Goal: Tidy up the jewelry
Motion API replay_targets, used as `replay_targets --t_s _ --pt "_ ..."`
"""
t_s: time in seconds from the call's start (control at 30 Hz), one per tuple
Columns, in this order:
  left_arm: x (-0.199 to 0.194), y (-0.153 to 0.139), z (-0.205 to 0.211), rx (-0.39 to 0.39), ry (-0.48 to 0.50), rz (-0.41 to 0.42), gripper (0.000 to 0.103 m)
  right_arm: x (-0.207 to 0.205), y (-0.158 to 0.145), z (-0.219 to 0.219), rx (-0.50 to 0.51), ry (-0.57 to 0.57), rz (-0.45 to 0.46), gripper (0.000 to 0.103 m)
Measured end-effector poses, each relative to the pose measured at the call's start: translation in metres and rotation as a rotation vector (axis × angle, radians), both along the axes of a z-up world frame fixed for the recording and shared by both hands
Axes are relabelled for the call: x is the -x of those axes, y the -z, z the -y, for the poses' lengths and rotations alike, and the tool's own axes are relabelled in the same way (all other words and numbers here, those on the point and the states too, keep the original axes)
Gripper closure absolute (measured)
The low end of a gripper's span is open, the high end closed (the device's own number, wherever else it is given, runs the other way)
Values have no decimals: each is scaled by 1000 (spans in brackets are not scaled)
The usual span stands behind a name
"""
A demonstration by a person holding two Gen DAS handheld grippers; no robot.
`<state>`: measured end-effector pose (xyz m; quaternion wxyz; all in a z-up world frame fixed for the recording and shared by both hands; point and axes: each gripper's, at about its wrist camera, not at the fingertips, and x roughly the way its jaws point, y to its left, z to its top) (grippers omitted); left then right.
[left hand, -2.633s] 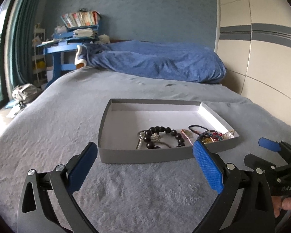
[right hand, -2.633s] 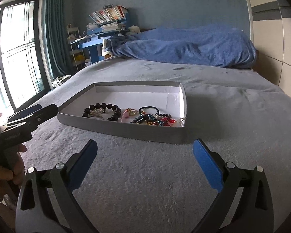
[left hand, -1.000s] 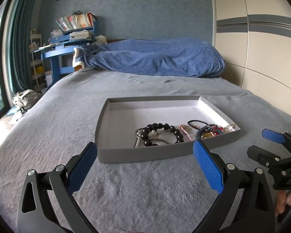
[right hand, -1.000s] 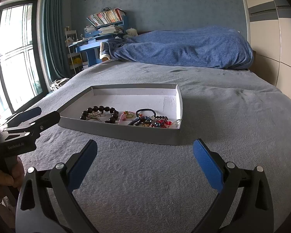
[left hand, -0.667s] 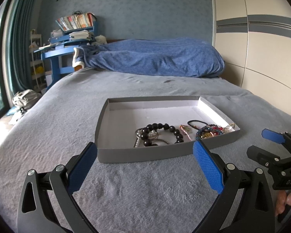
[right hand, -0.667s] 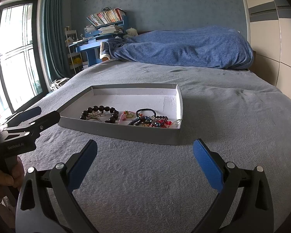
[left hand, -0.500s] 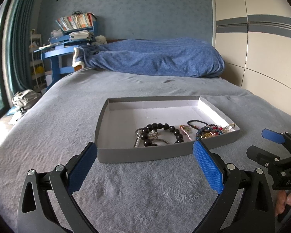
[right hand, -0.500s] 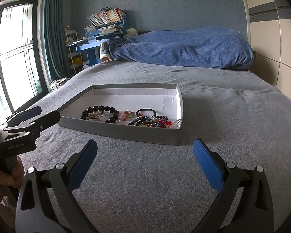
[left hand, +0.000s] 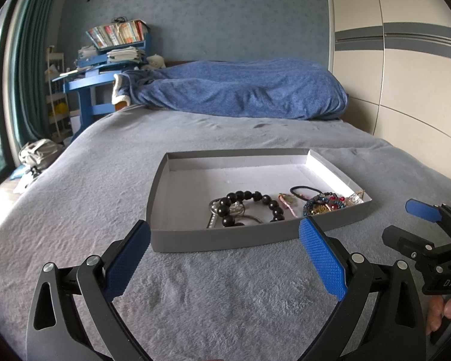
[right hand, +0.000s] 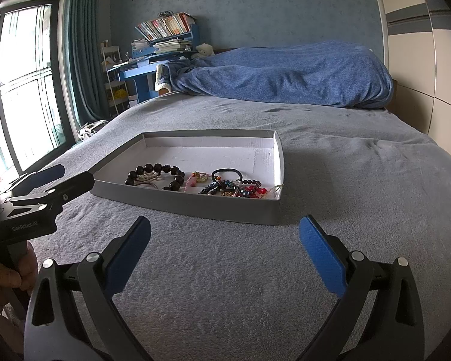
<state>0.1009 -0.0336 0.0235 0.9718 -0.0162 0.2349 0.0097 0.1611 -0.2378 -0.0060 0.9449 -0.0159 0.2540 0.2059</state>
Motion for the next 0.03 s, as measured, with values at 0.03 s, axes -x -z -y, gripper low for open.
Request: replay_targets --t_s 0.03 --pt "0 0 0 0 0 0 5 0 0 0 0 0 0 5"
